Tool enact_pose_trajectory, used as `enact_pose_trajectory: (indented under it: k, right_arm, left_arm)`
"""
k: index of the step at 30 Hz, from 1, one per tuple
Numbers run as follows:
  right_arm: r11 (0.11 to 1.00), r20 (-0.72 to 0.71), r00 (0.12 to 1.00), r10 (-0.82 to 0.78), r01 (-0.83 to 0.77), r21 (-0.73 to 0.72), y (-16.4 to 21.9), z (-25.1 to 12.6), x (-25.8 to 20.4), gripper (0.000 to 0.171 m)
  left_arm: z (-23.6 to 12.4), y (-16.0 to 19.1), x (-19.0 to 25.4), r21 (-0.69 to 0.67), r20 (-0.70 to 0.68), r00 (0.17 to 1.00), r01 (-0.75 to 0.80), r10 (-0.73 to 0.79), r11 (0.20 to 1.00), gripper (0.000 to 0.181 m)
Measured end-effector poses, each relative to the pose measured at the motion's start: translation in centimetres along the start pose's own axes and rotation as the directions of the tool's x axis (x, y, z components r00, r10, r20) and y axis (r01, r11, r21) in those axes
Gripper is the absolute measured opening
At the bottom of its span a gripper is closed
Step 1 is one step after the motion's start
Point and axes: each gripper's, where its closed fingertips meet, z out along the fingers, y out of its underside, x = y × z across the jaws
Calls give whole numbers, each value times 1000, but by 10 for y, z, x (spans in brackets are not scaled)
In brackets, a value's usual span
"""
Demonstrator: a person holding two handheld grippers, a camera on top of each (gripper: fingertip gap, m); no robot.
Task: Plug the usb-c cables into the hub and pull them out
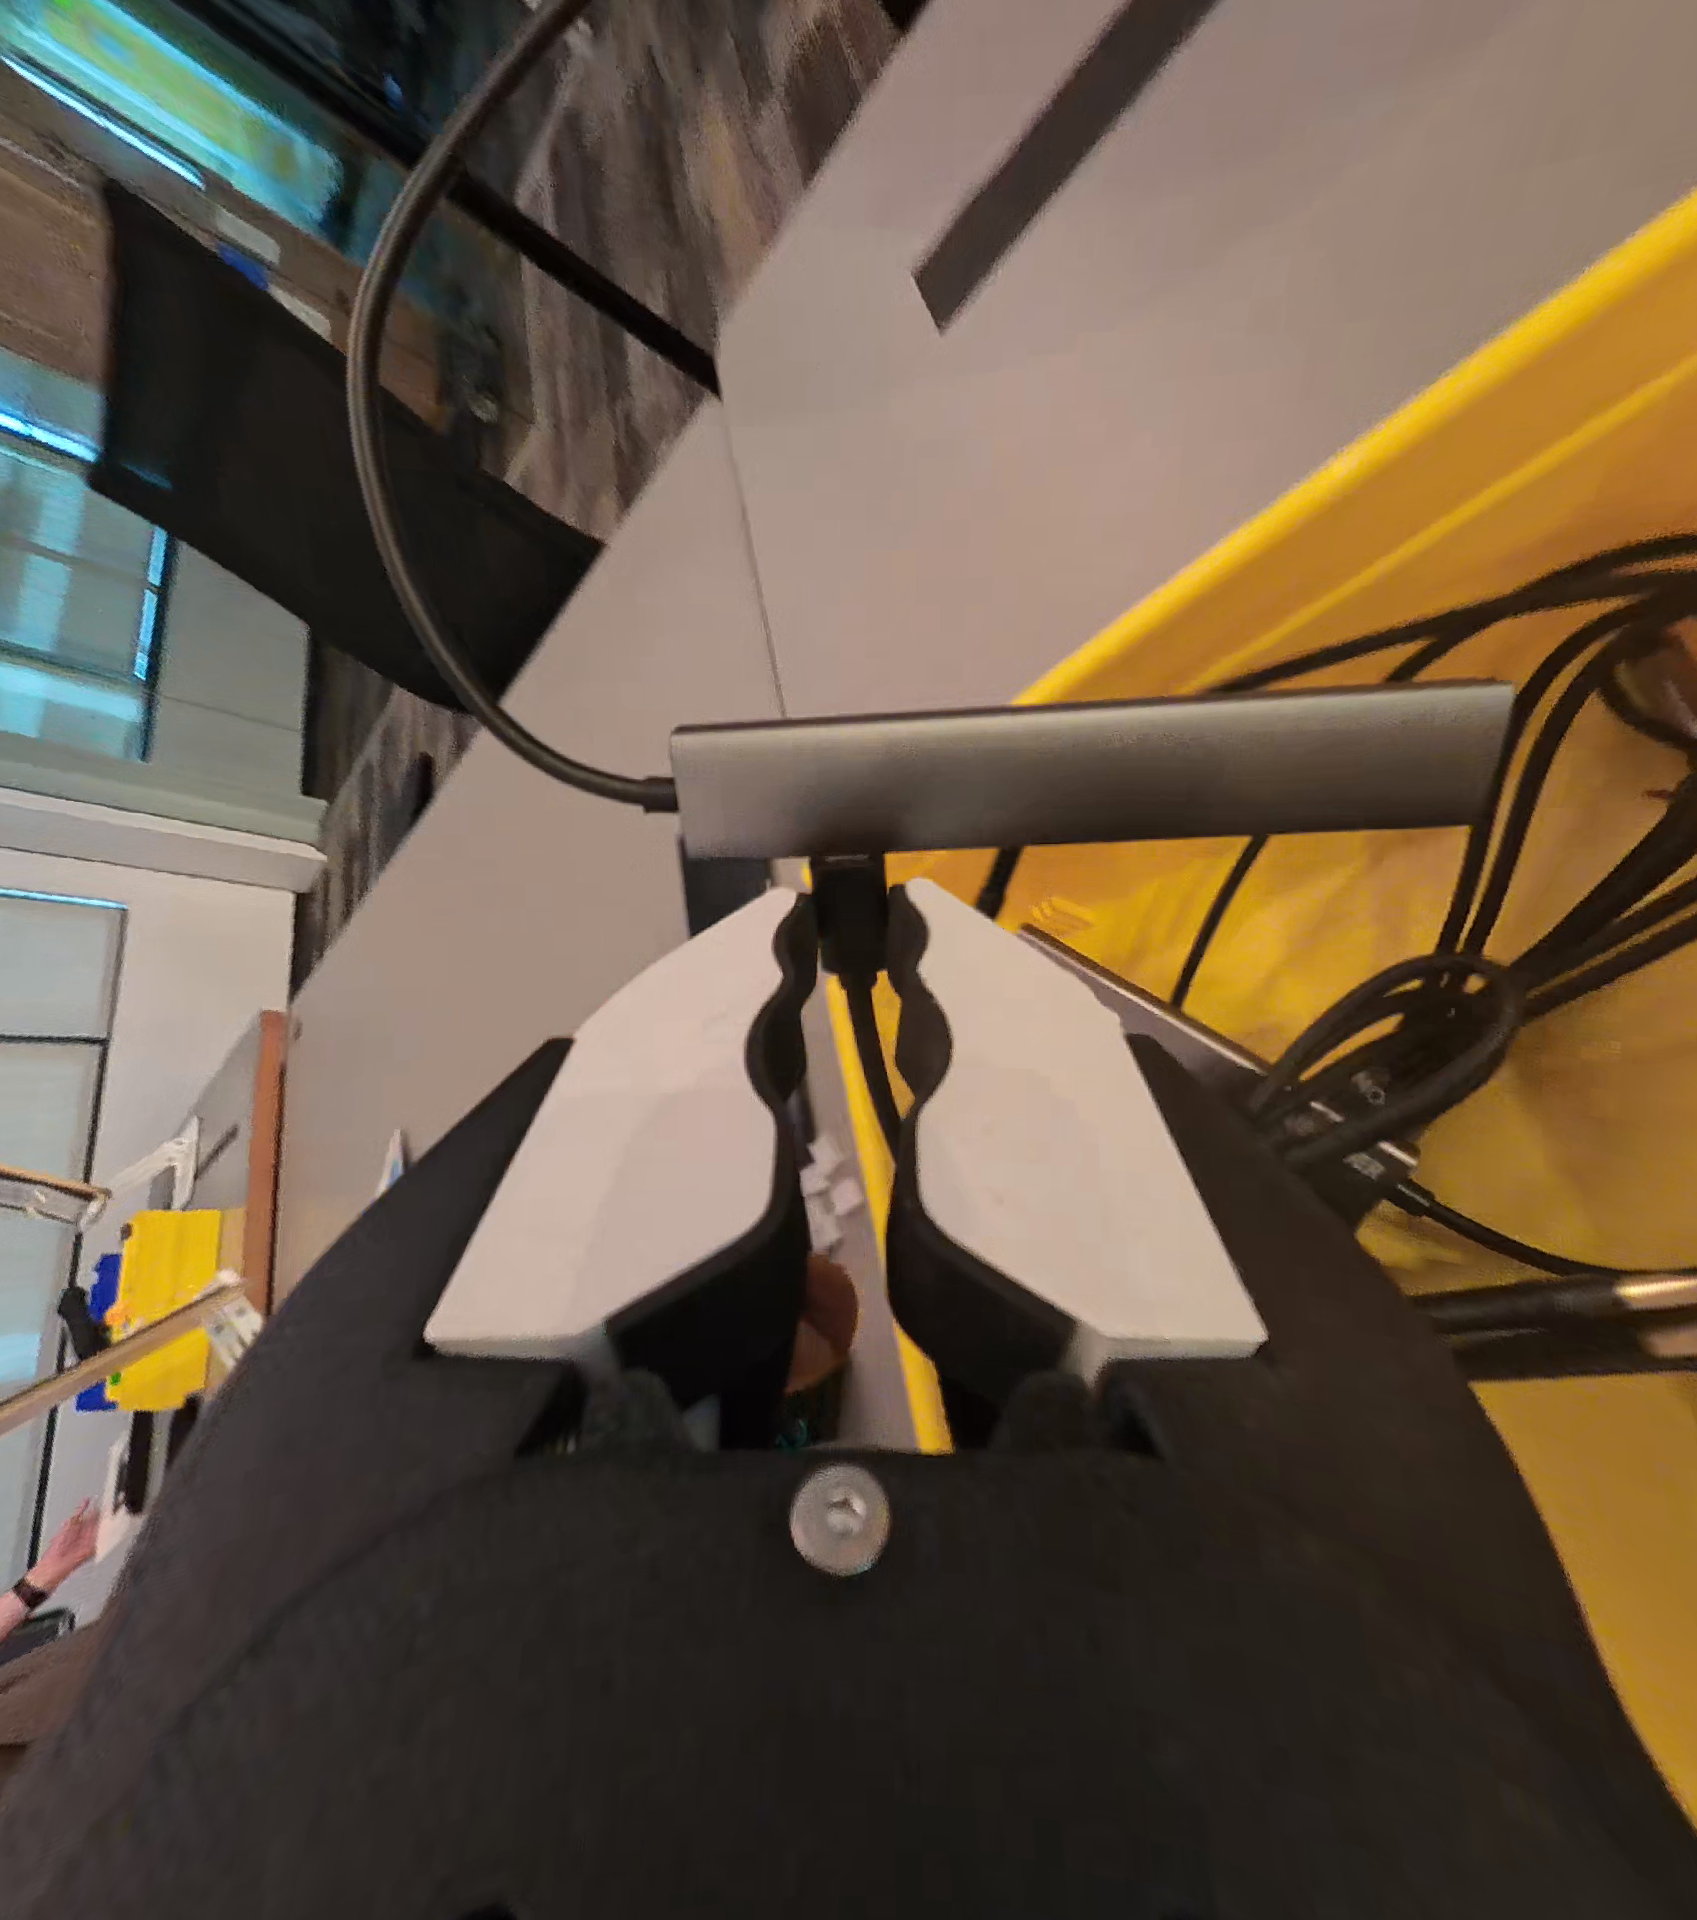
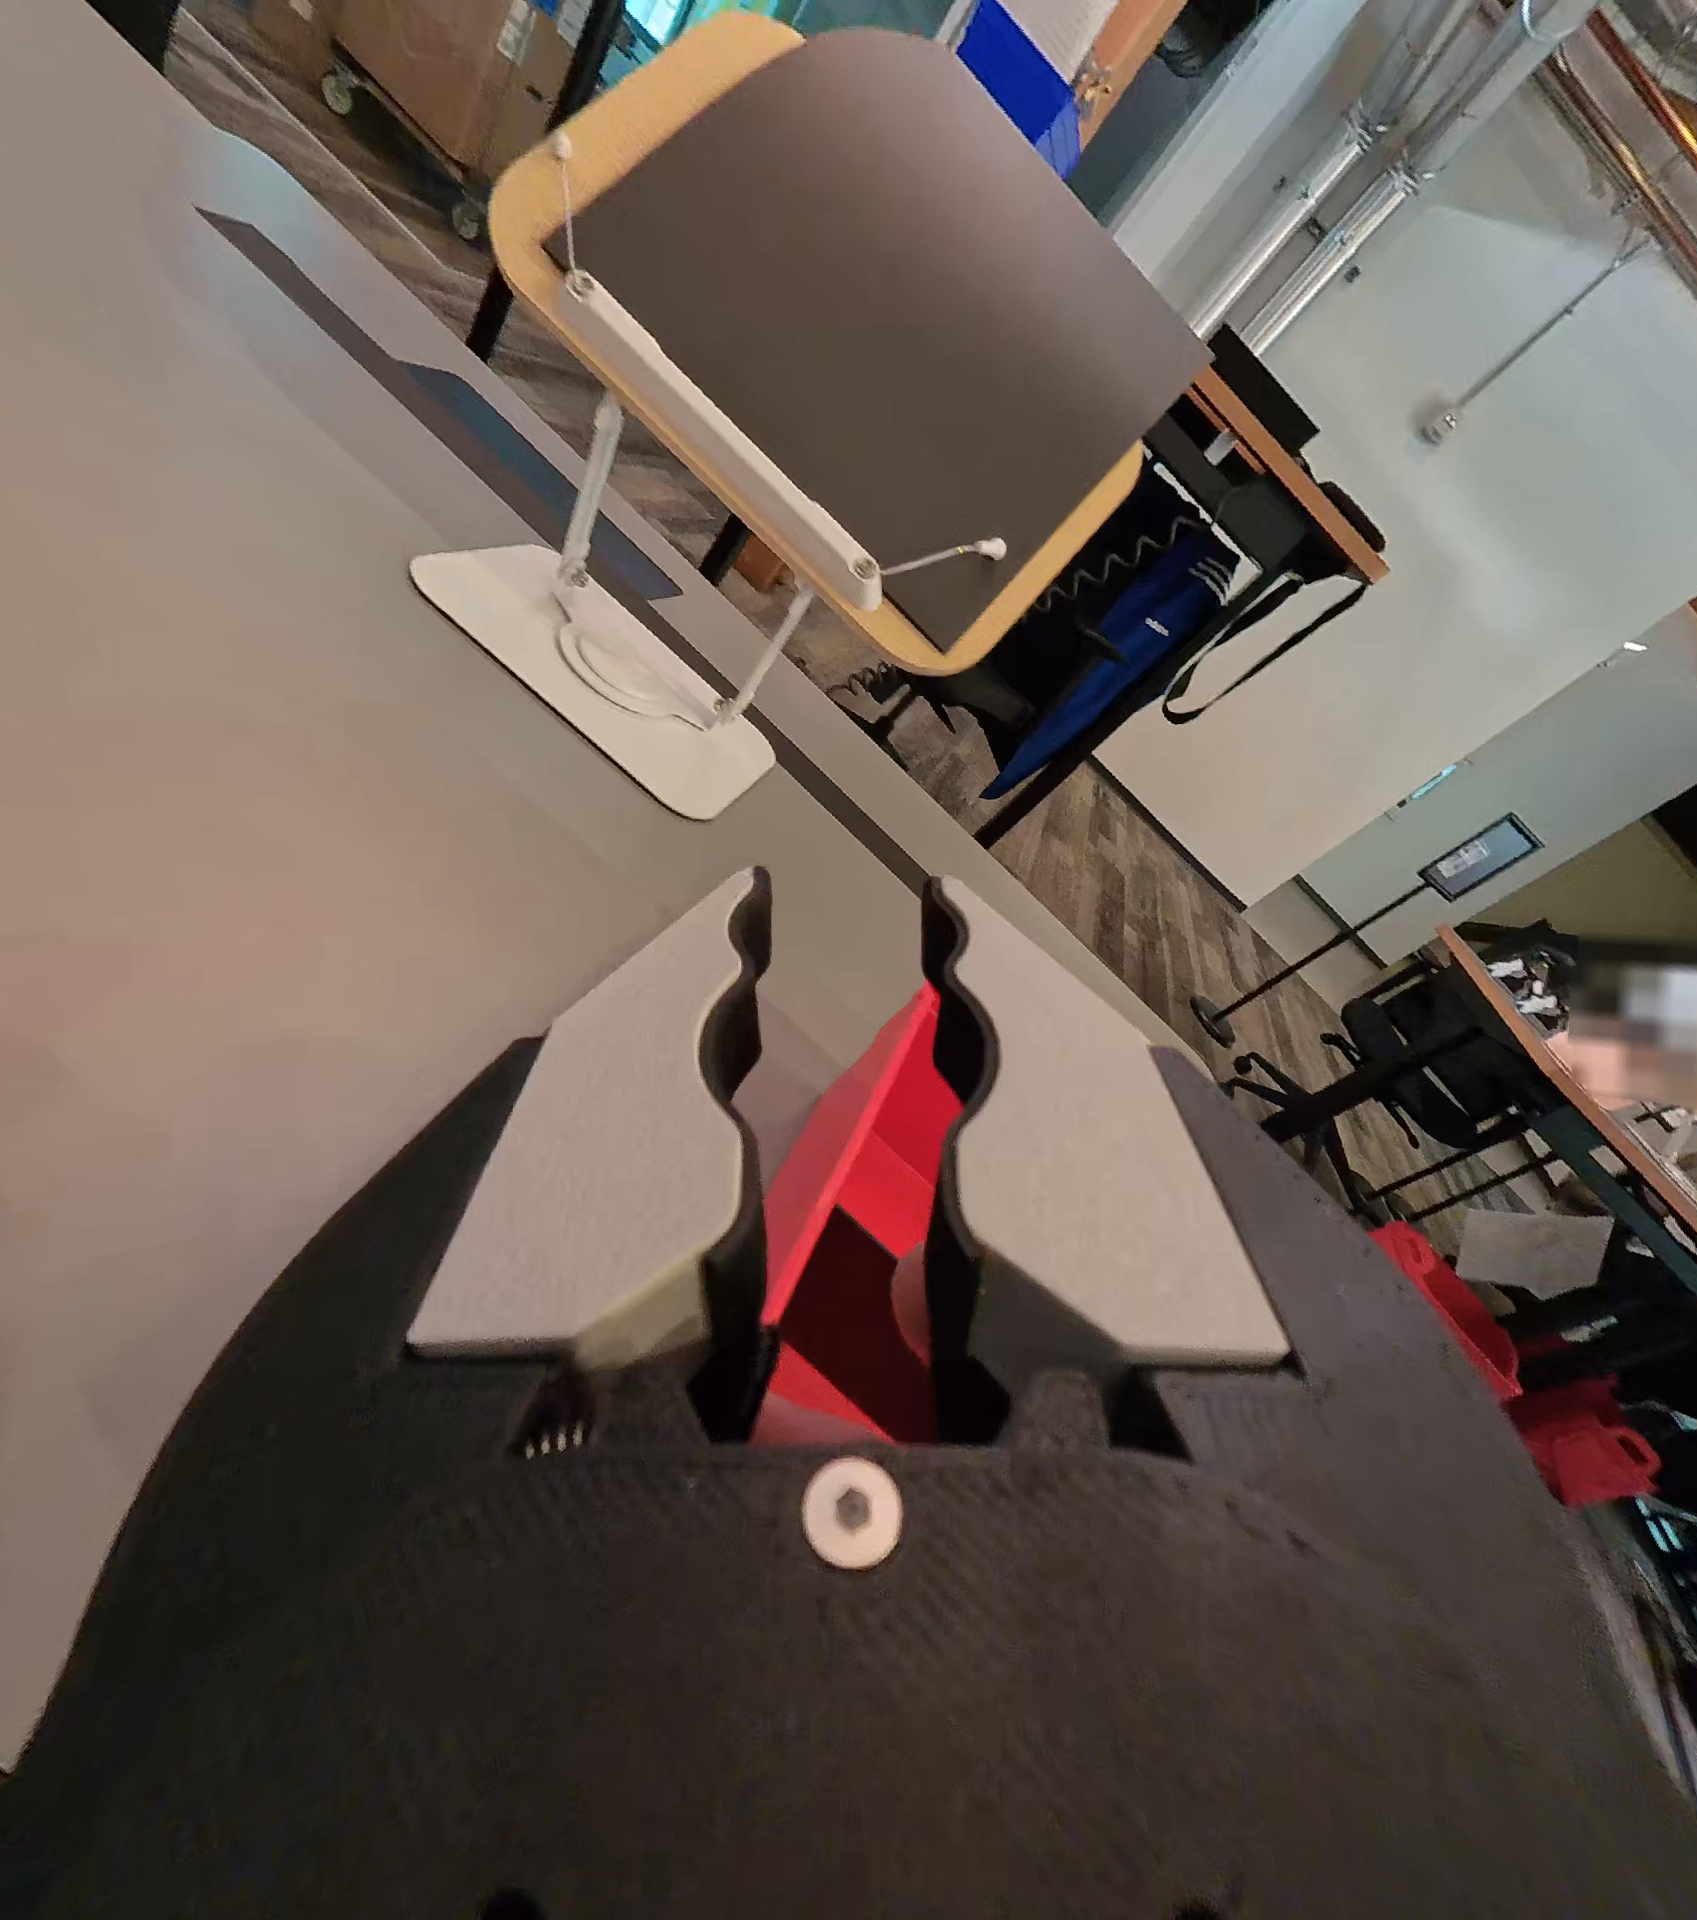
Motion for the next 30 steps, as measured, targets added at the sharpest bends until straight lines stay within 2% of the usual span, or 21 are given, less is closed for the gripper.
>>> enact_pose_trajectory:
  k: [8, 14, 20, 24, 27, 30]
  right_arm:
    - [996, 104, 994, 21, -30, 84, -33, 9, -30, 30]
    - [983, 176, 984, -12, -20, 181, -76, 14, -53, 38]
    - [946, 173, 978, -118, 58, 319, -138, 14, -78, 50]
    - [903, 70, 968, -241, 197, 382, -175, 17, -93, 53]
    - [899, 29, 966, -257, 228, 373, -185, 33, -99, 55]
    - [921, 29, 969, -244, 222, 320, -177, 59, -102, 58]
  left_arm:
    - [-76, -74, -48, 249, 157, 987, -22, -18, 968, 13]
    - [-146, -150, -42, 430, 178, 984, -93, 16, 898, 13]
    - [-204, -225, 4, 564, 102, 992, -116, 71, 818, 12]
    - [-226, -260, 54, 631, -13, 994, -80, 113, 772, 12]
    - [-232, -274, 101, 656, -79, 982, -77, 170, 750, 12]
    - [-231, -278, 147, 664, -145, 965, -68, 218, 744, 12]
